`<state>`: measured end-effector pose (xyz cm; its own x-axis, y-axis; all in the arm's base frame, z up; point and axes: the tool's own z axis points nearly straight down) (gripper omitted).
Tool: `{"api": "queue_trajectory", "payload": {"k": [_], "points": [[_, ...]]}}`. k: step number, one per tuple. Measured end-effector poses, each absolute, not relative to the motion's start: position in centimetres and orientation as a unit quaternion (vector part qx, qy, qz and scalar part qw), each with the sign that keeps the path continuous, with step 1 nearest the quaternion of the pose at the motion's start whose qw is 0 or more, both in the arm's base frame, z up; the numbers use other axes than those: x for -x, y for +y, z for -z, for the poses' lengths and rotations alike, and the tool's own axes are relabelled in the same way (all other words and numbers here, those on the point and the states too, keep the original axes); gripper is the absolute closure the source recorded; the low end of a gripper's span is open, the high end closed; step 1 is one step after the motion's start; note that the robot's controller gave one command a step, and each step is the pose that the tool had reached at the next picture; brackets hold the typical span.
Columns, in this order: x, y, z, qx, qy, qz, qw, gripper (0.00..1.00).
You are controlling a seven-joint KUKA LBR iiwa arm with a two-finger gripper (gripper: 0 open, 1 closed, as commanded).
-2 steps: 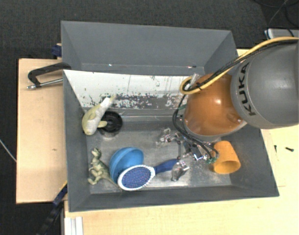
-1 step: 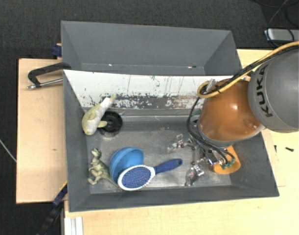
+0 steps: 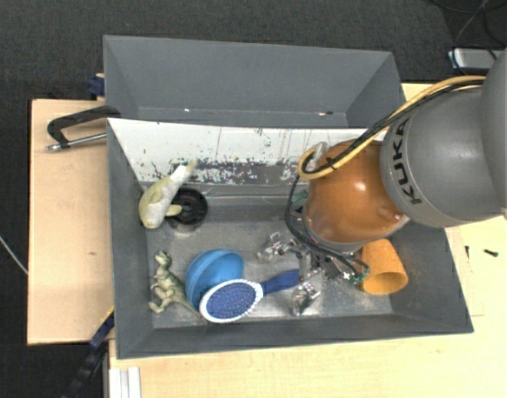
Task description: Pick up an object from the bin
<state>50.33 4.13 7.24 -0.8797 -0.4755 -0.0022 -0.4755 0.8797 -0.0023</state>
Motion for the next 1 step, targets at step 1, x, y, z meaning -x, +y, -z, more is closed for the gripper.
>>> {"api": "queue_trajectory", "payload": {"k": [1], "points": [[-51.28, 0.28, -7.29, 0.242, 0.970, -0.001, 0.006, 0.00]]}}
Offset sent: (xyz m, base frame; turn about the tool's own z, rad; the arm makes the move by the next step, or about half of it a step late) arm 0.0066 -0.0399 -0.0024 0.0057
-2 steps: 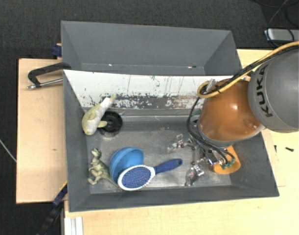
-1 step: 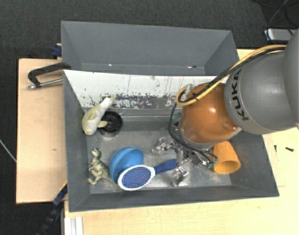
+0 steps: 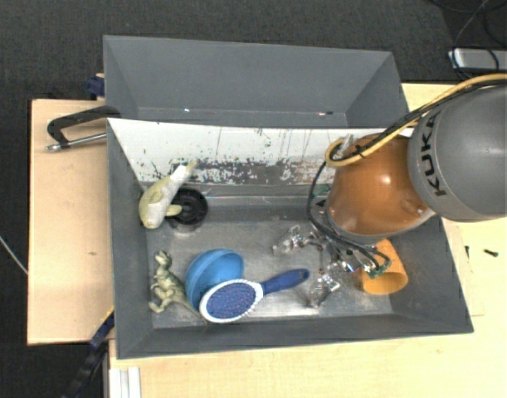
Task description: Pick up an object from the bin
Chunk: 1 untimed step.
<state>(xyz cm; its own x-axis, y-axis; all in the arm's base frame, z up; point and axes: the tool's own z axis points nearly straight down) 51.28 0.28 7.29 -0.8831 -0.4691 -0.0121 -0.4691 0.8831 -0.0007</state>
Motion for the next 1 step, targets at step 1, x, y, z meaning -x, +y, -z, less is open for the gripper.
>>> {"api": "queue_trajectory", "payload": {"k": [1], "points": [[-51.49, 0.39, -7.44, 0.242, 0.970, 0.000, 0.009, 1.00]]}}
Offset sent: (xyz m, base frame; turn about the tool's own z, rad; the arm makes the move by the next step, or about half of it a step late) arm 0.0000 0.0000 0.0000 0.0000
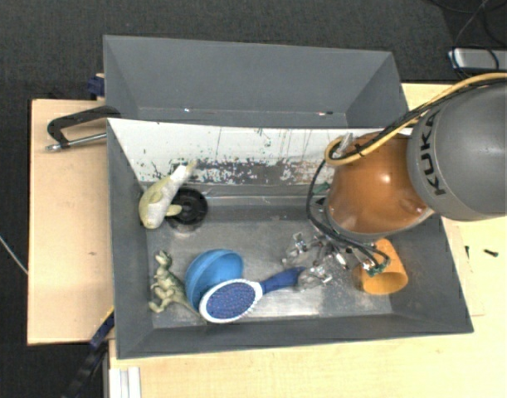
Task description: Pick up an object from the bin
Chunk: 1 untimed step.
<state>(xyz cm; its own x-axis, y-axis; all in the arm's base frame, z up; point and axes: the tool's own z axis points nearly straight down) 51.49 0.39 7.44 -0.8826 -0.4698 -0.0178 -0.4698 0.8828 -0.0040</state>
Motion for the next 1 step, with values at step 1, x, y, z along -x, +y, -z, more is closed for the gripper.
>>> {"api": "queue_trajectory", "payload": {"k": [1], "points": [[-51.73, 0.51, -19.74, 0.242, 0.970, 0.001, 0.006, 1.00]]}}
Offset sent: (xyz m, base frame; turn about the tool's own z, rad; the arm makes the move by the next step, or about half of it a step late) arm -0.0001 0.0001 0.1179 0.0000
